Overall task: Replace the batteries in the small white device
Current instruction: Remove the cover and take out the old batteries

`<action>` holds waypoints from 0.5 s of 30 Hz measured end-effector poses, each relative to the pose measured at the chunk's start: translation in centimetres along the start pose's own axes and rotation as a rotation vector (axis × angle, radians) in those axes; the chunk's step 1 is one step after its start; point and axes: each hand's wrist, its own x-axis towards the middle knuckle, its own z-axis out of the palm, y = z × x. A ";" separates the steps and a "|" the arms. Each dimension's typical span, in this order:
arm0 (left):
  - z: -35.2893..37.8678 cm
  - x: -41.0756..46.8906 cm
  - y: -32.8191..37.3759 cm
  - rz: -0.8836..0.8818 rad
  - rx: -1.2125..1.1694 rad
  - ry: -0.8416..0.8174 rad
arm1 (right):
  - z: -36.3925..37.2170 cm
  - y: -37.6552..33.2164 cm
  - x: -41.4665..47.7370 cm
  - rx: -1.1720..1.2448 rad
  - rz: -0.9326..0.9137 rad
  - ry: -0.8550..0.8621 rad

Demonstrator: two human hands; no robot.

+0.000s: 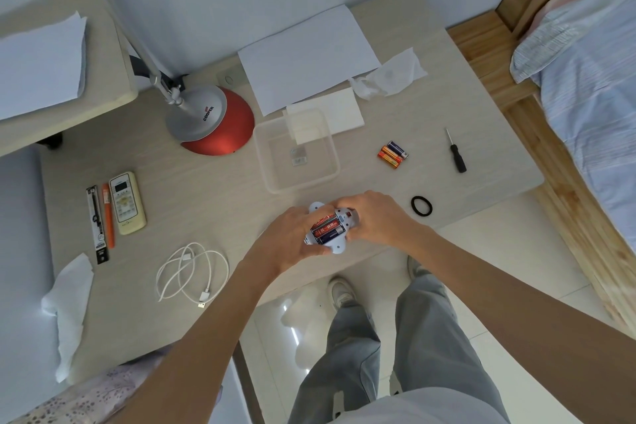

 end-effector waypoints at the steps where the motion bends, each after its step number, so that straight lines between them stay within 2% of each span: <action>1: 0.2 -0.1 -0.1 -0.011 -0.012 0.012 | 0.0 0.0 -0.1 0.004 0.001 0.003; 7: 1.3 -1.4 -0.1 -0.032 -0.141 0.172 | 0.1 0.1 -0.6 0.015 -0.019 0.015; 10: 1.7 -1.9 0.4 -0.078 -0.302 0.254 | 0.0 0.0 -0.7 0.023 -0.019 0.016; 15: 2.8 -2.4 1.2 -0.131 -0.532 0.300 | -0.1 -0.2 -1.1 0.028 -0.013 0.025</action>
